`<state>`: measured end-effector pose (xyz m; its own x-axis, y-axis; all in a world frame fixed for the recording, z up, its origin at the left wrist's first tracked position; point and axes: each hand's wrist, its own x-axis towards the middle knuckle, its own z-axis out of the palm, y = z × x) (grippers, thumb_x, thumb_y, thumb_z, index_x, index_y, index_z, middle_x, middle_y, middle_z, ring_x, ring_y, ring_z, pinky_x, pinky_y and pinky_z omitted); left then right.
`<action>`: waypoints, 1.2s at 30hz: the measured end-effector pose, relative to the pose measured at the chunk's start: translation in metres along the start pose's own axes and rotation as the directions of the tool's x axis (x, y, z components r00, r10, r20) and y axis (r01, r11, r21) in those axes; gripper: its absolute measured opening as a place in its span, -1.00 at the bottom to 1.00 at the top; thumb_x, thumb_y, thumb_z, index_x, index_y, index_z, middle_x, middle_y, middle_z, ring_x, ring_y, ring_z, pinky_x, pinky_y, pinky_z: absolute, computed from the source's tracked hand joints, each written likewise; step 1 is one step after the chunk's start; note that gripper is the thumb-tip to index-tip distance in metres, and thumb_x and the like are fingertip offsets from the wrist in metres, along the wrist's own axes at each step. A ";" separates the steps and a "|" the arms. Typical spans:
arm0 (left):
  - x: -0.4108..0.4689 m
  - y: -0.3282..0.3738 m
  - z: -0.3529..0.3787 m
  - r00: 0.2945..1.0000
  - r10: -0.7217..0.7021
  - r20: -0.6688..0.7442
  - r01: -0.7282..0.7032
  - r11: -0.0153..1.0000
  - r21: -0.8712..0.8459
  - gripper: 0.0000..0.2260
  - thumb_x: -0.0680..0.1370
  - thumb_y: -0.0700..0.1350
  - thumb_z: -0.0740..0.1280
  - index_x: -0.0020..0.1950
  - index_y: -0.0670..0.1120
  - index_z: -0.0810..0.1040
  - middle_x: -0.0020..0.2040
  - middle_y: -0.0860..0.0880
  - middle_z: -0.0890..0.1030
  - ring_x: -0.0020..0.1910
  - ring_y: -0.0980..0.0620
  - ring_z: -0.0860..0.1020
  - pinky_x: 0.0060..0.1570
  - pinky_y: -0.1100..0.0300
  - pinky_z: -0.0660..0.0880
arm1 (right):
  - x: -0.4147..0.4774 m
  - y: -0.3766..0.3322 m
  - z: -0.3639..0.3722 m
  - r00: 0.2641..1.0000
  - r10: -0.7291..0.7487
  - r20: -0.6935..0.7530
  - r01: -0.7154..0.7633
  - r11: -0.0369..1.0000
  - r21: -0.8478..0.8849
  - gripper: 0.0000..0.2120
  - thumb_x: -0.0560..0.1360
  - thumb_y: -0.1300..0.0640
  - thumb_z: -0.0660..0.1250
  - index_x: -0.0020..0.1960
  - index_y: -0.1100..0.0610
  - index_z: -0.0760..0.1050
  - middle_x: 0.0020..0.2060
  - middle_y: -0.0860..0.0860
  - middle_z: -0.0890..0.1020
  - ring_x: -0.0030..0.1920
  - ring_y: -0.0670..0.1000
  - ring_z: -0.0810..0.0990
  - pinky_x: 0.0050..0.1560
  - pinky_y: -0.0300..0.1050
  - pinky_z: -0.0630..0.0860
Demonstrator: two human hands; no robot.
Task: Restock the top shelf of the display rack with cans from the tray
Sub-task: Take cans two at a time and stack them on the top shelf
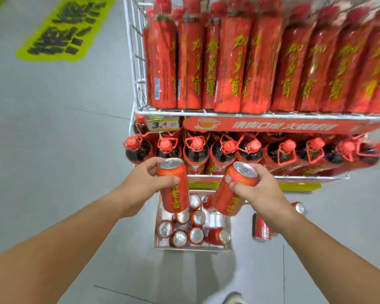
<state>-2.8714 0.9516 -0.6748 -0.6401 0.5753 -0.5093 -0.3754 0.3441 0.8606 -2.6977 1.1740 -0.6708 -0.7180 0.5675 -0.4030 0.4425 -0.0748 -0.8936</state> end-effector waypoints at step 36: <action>-0.299 0.685 0.025 0.775 0.631 -0.043 -0.631 0.775 0.006 -0.81 0.49 -0.20 0.50 0.09 -0.13 0.69 -0.06 -0.12 0.72 -0.15 0.01 0.68 -0.20 0.13 0.62 | -0.214 -0.697 -0.148 0.810 -0.530 -0.252 0.548 0.837 0.000 -0.65 0.29 0.03 0.63 0.01 0.11 0.65 -0.15 0.02 0.76 -0.17 -0.02 0.72 -0.07 -0.02 0.66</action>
<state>-2.9203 1.0336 0.0668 -0.7614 0.6309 0.1487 0.1172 -0.0916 0.9889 -2.7729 1.2263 0.0680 -0.6806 0.7056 0.1973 -0.0231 0.2484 -0.9684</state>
